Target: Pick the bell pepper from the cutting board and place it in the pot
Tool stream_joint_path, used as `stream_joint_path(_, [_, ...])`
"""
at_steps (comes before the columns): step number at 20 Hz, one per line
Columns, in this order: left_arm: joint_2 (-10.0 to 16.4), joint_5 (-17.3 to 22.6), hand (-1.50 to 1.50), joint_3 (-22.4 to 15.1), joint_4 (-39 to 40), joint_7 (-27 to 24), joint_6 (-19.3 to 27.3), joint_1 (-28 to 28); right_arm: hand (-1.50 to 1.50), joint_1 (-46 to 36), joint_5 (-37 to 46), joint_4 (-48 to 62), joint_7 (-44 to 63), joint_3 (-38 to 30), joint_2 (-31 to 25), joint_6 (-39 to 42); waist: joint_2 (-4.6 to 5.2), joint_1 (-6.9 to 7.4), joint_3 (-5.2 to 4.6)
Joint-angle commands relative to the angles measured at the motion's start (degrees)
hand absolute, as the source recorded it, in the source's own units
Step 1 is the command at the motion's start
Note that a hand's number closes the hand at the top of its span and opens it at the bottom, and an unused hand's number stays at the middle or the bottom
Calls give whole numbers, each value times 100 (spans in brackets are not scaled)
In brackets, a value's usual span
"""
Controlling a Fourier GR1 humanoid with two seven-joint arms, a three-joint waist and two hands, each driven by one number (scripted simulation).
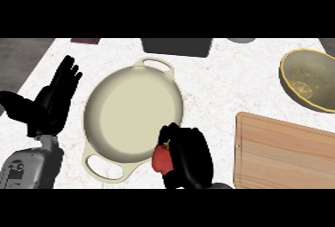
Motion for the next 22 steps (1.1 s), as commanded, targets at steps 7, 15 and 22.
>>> stream_joint_path(7, [10,-64,0,65,116,-25,85,26,150,-1406,1354,-372,2571,619,47,-1610,-32,-134,-22])
stream_joint_path(15, [-51,-75,0,60,233,-48,130,-115,150,-2240,1654,-215,3708,604,45,-1496,54,-101,-19])
stream_joint_path(22, [-4,-164,0,61,140,-138,163,-119,150,-2331,1714,194,4235,535,44,-2053,100,-121,2])
